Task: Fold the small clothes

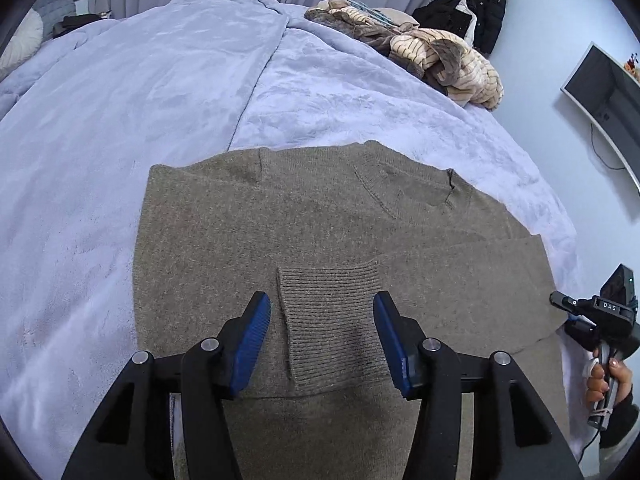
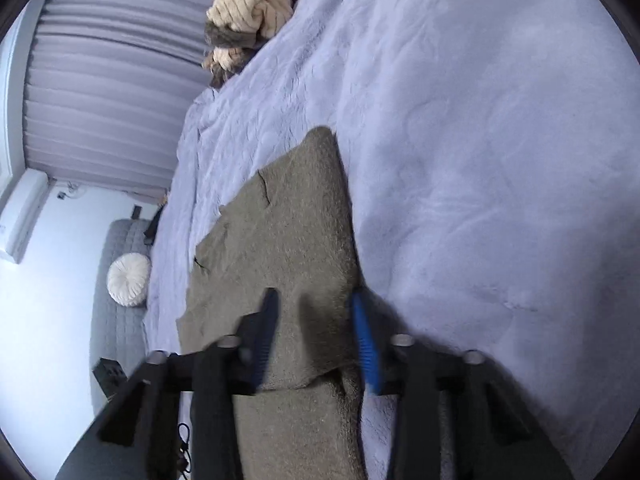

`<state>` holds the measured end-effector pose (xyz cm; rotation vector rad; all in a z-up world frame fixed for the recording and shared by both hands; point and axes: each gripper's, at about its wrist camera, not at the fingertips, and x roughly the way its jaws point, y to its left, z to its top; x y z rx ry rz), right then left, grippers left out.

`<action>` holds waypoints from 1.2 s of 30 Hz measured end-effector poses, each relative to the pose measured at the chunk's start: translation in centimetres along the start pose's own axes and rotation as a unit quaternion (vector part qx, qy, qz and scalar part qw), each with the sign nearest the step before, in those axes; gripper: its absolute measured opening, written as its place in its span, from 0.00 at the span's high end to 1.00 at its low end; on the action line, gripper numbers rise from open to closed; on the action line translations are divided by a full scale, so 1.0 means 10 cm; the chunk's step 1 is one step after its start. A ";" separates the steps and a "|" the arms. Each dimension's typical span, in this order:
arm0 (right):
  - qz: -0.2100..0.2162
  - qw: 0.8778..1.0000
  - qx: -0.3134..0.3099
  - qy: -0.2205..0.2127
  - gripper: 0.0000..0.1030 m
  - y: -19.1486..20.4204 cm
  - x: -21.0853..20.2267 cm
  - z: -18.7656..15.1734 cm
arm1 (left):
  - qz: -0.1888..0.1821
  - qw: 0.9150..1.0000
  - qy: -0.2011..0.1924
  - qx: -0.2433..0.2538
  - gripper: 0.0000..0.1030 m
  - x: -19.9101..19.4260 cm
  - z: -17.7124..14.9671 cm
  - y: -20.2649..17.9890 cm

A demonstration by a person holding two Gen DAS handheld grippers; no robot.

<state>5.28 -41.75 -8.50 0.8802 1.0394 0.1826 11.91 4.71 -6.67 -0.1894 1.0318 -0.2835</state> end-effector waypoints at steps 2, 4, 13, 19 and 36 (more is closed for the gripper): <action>-0.064 0.996 -0.063 -0.004 0.87 0.20 0.01 -0.03 | 0.015 1.000 0.005 0.003 0.47 0.07 -0.05 -0.02; -0.127 0.984 -0.125 -0.008 0.87 0.38 0.00 -0.06 | 0.038 0.999 0.015 0.010 0.47 0.18 -0.13 0.02; -0.198 0.962 -0.188 -0.021 0.84 0.40 -0.03 -0.32 | 0.067 0.996 0.004 0.056 0.47 0.17 -0.30 0.03; -0.218 0.955 -0.191 -0.056 0.84 0.51 -0.29 -0.48 | 0.076 0.996 0.000 0.050 0.47 0.06 -0.32 -0.01; -0.190 0.956 -0.222 -0.013 0.81 0.84 0.20 -0.74 | 0.089 0.995 0.014 0.038 0.47 0.15 -0.35 -0.10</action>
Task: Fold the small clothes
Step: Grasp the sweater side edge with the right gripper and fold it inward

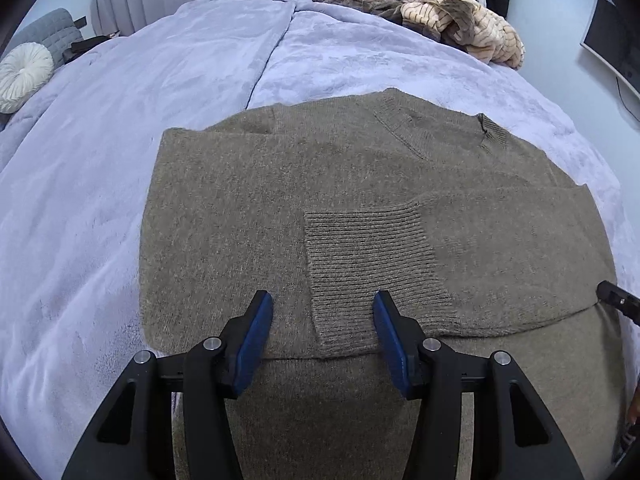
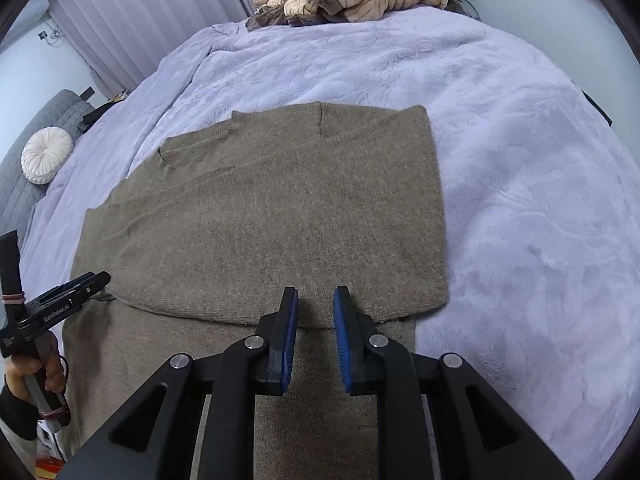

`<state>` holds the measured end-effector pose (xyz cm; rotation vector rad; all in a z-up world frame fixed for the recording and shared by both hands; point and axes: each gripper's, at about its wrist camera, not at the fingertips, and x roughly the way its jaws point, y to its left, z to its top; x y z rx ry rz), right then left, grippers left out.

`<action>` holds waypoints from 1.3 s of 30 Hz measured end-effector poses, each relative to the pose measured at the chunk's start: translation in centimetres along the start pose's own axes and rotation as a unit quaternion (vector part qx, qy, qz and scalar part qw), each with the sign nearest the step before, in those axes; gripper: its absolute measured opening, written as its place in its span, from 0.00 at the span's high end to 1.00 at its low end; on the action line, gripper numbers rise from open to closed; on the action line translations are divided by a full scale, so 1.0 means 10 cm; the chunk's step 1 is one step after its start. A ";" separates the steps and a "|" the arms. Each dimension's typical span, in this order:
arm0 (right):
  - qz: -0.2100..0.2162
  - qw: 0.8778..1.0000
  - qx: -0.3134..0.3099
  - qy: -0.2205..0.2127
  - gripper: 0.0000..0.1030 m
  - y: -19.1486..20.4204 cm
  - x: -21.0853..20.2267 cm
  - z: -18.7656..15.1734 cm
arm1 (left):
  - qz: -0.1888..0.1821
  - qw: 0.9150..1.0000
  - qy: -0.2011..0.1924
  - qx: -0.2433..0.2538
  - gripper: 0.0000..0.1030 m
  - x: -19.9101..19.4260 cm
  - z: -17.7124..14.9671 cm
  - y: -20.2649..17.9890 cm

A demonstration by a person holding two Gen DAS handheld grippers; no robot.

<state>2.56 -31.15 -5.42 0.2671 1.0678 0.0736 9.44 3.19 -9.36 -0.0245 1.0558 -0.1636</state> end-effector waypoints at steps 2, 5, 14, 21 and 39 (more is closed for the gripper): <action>0.008 1.000 0.010 0.004 0.81 -0.05 0.02 -0.02 | 0.001 1.000 0.000 -0.002 0.47 -0.03 -0.02 0.01; 0.013 1.000 0.015 0.006 0.80 -0.07 -0.02 -0.04 | 0.005 1.000 -0.001 -0.003 0.47 -0.05 -0.02 0.00; 0.031 0.998 0.046 0.002 0.62 -0.13 -0.22 -0.15 | 0.012 1.000 -0.002 -0.004 0.47 -0.21 -0.13 -0.03; 0.043 0.998 0.046 0.001 0.53 -0.04 -0.33 -0.27 | 0.011 1.000 -0.004 -0.009 0.47 -0.37 -0.24 -0.01; 0.035 0.999 0.030 -0.008 0.22 0.19 -0.38 -0.22 | 0.033 0.999 -0.015 -0.004 0.07 -0.52 -0.36 -0.05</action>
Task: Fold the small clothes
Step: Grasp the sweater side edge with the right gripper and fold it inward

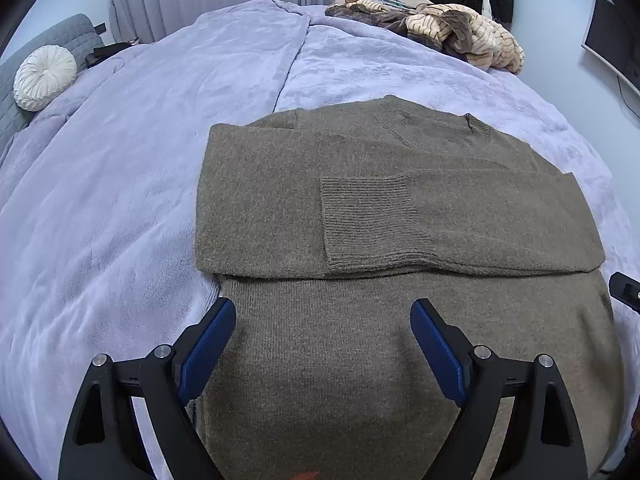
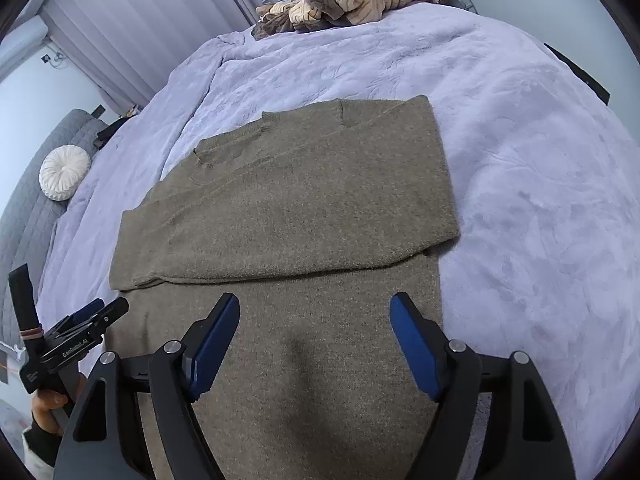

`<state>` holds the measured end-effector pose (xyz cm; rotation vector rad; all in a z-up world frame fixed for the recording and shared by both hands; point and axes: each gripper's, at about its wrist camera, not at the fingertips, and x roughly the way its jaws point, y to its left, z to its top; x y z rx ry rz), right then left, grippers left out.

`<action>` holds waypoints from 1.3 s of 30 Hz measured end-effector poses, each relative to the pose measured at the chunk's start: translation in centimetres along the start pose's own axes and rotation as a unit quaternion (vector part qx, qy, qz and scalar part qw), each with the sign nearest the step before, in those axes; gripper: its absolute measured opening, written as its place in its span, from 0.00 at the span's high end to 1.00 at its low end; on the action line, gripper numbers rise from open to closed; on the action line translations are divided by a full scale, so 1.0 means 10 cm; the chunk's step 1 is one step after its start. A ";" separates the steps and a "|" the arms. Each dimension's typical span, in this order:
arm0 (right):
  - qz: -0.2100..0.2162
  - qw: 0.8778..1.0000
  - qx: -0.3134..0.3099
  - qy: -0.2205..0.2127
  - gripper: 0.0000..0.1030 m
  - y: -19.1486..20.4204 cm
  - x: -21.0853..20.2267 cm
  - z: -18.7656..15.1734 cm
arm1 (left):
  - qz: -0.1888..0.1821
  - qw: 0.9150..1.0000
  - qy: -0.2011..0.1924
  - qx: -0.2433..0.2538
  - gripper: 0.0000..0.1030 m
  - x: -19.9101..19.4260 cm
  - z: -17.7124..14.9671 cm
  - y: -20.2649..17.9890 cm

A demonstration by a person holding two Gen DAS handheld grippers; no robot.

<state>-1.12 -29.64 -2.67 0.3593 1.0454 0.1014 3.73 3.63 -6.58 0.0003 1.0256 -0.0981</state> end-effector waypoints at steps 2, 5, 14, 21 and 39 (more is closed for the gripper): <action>0.001 1.000 0.003 0.003 0.22 0.01 0.03 0.00 | 0.008 1.000 -0.005 0.000 0.00 0.00 -0.01 0.00; 0.036 0.999 0.015 0.015 0.22 0.08 0.10 0.01 | 0.011 1.000 -0.007 0.000 0.00 0.01 -0.01 0.02; 0.269 0.946 0.135 0.121 0.22 0.73 1.03 0.00 | 0.011 0.999 -0.001 -0.053 0.00 -0.01 -0.12 0.31; 0.274 0.935 0.184 0.133 0.63 1.16 1.55 0.01 | 0.003 0.998 0.004 -0.069 0.00 -0.02 -0.21 0.47; 0.227 0.957 0.097 0.153 0.80 1.31 1.40 -0.07 | -0.003 0.997 0.012 -0.075 0.00 0.02 -0.26 0.41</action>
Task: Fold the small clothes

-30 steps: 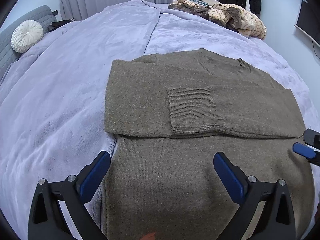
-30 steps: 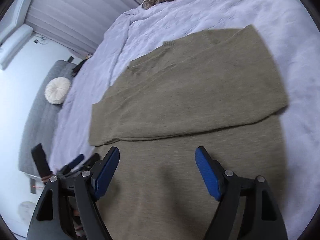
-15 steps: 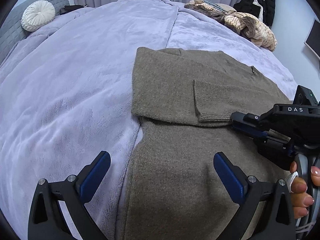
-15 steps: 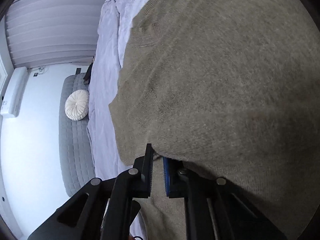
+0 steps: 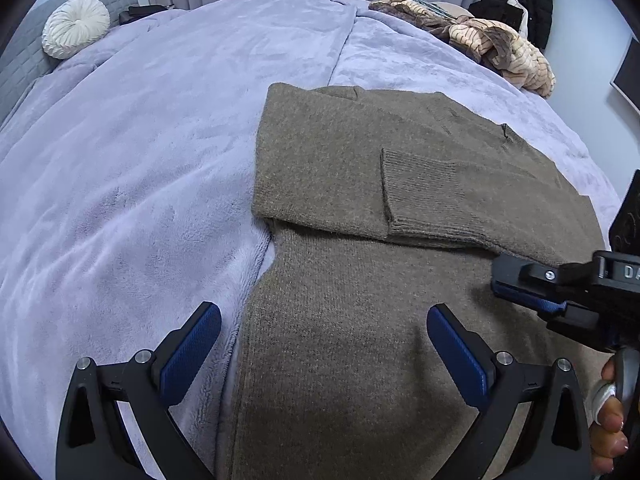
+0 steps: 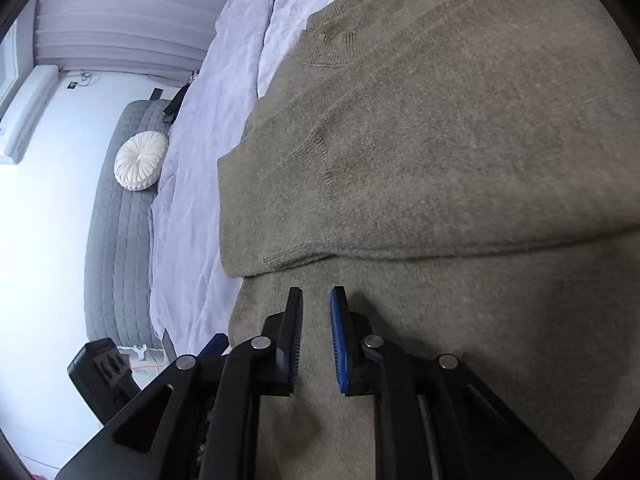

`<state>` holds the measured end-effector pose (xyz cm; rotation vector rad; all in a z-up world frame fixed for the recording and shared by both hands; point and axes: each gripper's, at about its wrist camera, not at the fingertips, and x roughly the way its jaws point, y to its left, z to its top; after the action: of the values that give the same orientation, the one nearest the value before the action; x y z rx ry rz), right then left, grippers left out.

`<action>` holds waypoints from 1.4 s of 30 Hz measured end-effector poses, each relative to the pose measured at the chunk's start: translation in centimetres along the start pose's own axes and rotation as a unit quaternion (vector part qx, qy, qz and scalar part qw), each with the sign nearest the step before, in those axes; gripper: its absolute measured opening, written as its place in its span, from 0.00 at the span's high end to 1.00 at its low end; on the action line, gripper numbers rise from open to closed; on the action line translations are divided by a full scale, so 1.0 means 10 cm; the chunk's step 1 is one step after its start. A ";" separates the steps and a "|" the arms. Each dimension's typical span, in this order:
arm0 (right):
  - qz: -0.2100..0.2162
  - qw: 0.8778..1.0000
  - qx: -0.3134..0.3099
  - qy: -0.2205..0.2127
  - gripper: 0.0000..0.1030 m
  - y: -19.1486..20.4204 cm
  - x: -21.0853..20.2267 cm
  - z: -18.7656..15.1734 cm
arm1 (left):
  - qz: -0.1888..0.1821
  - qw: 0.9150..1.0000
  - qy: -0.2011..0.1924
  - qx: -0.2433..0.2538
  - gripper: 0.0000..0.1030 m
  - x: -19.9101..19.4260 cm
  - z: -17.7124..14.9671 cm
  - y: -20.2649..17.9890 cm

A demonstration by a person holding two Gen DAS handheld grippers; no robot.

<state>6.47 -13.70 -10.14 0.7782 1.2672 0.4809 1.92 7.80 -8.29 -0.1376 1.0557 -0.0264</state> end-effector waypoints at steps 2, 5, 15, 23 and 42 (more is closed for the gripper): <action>-0.005 1.000 -0.007 -0.008 0.58 -0.04 -0.15 -0.06 | -0.001 1.000 -0.001 0.002 0.00 -0.01 -0.01 -0.02; -0.017 0.999 -0.018 -0.023 0.54 -0.14 -0.39 -0.16 | -0.003 1.000 -0.002 0.008 0.00 -0.05 -0.04 -0.06; -0.055 0.996 -0.033 -0.054 0.36 -0.44 -0.98 -0.47 | -0.005 1.000 -0.006 0.026 0.00 -0.21 -0.13 -0.13; -0.049 0.994 -0.053 -0.081 0.27 -0.55 -1.33 -0.85 | -0.022 1.000 0.007 0.015 0.00 -0.36 -0.43 0.00; -0.034 0.985 -0.007 -0.169 0.27 -1.39 -2.51 -1.90 | -0.119 0.993 0.020 0.008 0.00 -0.92 -1.39 0.60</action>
<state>-19.46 -35.93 -5.90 0.7655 0.9700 0.2863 -14.99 13.20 -7.80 -0.2491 1.0734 -0.2541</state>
